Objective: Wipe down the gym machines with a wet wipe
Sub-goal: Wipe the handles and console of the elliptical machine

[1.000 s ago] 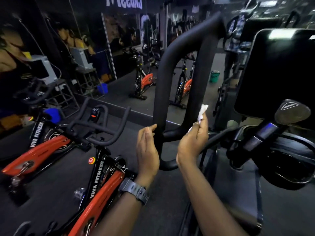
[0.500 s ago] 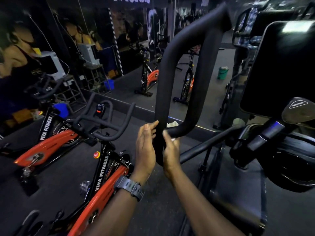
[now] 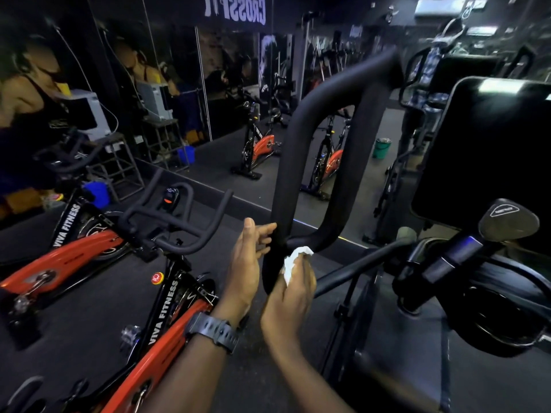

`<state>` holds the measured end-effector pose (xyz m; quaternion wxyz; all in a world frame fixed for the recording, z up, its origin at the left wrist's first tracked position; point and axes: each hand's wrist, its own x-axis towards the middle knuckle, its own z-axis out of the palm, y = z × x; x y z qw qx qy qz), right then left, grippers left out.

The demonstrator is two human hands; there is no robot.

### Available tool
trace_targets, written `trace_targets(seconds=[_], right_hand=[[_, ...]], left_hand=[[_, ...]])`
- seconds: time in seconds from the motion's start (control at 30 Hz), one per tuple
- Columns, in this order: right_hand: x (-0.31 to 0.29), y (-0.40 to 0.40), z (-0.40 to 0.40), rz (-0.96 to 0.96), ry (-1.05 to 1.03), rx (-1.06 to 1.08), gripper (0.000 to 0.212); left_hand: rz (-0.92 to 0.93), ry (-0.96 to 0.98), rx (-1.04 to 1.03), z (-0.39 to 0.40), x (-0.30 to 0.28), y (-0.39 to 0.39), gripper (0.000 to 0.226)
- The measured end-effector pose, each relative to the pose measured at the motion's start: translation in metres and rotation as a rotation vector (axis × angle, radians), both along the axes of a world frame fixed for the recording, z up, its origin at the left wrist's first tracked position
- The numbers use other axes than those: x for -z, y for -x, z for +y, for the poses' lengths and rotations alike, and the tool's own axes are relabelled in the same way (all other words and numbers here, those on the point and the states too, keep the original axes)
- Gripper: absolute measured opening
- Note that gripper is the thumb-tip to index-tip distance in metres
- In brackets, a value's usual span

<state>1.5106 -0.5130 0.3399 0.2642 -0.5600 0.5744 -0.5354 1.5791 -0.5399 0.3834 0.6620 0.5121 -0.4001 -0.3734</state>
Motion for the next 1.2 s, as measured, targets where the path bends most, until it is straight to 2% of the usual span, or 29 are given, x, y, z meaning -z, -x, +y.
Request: trace_targets(seconds=[0.1, 0.2, 0.27, 0.37, 0.43, 0.5, 0.57, 0.6, 0.67, 0.77, 0.8, 0.87, 0.93, 1.0, 1.07, 1.13, 1.2], right_hand=[[0.005, 0.016, -0.005, 0.155, 0.144, 0.067, 0.049], [-0.012, 0.028, -0.011, 0.192, 0.258, -0.027, 0.049], [-0.03, 0.031, -0.023, 0.248, 0.32, -0.012, 0.05], [-0.062, 0.029, -0.044, 0.413, 0.256, 0.023, 0.052], [-0.076, 0.024, -0.055, 0.493, 0.082, -0.001, 0.052], [-0.084, 0.013, -0.063, 0.357, -0.059, -0.054, 0.04], [-0.086, -0.001, -0.073, 0.015, -0.126, -0.164, 0.023], [-0.088, -0.008, -0.078, -0.16, -0.135, -0.209, 0.021], [-0.105, -0.015, -0.092, -0.376, -0.111, -0.196, 0.026], [-0.147, -0.009, -0.116, -0.573, -0.001, -0.173, 0.04], [-0.155, -0.006, -0.12, -0.599, 0.027, -0.192, 0.043], [-0.144, -0.004, -0.113, -0.418, 0.064, -0.208, 0.047], [-0.104, -0.009, -0.103, -0.239, 0.02, -0.192, 0.044], [-0.068, -0.016, -0.093, -0.197, 0.02, -0.207, 0.041], [-0.066, -0.02, -0.094, -0.237, 0.019, -0.222, 0.047], [-0.094, -0.015, -0.108, -0.414, -0.03, -0.189, 0.048], [-0.134, -0.004, -0.13, -0.491, 0.035, -0.136, 0.039]], left_hand=[[0.023, -0.01, 0.029, 0.003, -0.005, -0.001, 0.073], [0.003, -0.006, 0.023, 0.0, -0.006, 0.0, 0.08], [-0.029, 0.007, 0.004, -0.001, -0.004, 0.003, 0.085], [-0.061, 0.054, 0.014, -0.005, -0.011, 0.007, 0.087], [-0.049, 0.085, 0.022, -0.01, -0.02, 0.009, 0.091], [-0.034, 0.093, 0.018, -0.015, -0.03, 0.011, 0.096], [-0.032, 0.097, 0.029, -0.019, -0.041, 0.014, 0.092], [-0.033, 0.093, 0.041, -0.021, -0.046, 0.015, 0.092], [-0.011, 0.082, 0.066, -0.022, -0.06, 0.014, 0.1], [-0.003, 0.064, 0.141, -0.024, -0.081, 0.011, 0.104], [0.0, 0.063, 0.173, -0.025, -0.084, 0.01, 0.1], [0.01, 0.075, 0.203, -0.027, -0.081, 0.009, 0.089], [0.015, 0.092, 0.189, -0.028, -0.075, 0.009, 0.089], [0.035, 0.093, 0.185, -0.026, -0.073, 0.009, 0.092], [0.034, 0.092, 0.205, -0.026, -0.072, 0.008, 0.091], [0.026, 0.092, 0.234, -0.029, -0.073, 0.005, 0.086], [0.002, 0.099, 0.264, -0.028, -0.075, 0.003, 0.086]])
